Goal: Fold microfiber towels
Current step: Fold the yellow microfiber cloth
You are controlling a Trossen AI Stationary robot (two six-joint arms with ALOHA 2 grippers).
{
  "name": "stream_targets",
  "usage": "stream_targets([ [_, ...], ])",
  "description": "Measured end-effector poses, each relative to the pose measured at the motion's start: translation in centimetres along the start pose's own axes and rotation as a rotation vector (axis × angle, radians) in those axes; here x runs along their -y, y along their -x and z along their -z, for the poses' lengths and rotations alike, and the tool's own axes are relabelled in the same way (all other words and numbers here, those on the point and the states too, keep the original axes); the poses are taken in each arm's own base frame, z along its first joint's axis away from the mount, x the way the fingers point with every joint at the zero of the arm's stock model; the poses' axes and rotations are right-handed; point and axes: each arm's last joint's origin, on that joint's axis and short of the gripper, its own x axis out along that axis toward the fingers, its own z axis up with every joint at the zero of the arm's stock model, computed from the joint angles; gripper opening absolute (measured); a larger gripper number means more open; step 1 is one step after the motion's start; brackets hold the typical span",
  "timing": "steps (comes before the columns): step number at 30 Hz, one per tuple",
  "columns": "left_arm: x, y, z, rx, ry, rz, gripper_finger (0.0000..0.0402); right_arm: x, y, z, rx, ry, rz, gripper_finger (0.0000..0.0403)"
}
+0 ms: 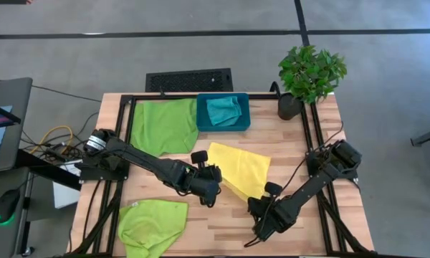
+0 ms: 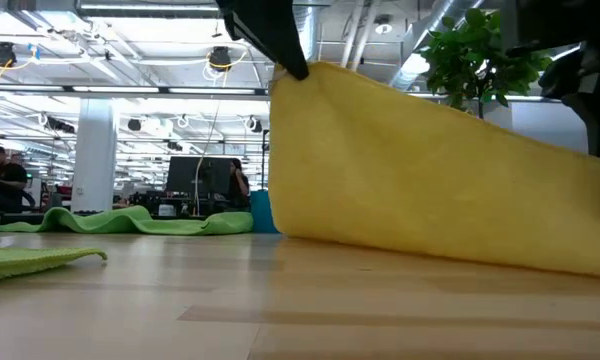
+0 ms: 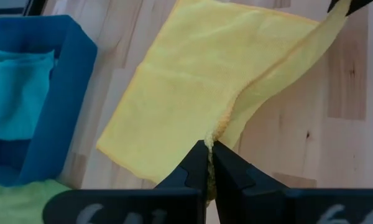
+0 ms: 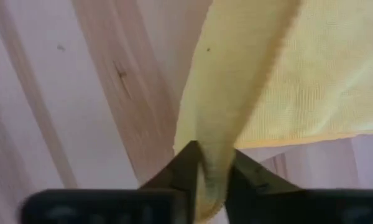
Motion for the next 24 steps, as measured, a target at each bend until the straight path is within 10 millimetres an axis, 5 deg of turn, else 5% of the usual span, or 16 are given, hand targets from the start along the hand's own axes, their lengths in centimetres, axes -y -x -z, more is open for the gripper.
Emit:
stream_targets([
  [4,0.0,0.1,0.4,-0.030,0.019,-0.008,0.0000,0.4,-0.1,0.0,-0.012,0.011,0.035,0.0013],
  [15,-0.4,-1.8,2.4,-0.104,0.060,-0.060,0.0000,3.2,-0.3,-1.0,-0.015,0.012,0.238,0.0008],
  [24,-2.8,-4.8,3.4,-0.135,0.122,-0.138,0.0000,6.5,-1.1,-3.3,-0.032,0.030,0.396,0.0004],
])
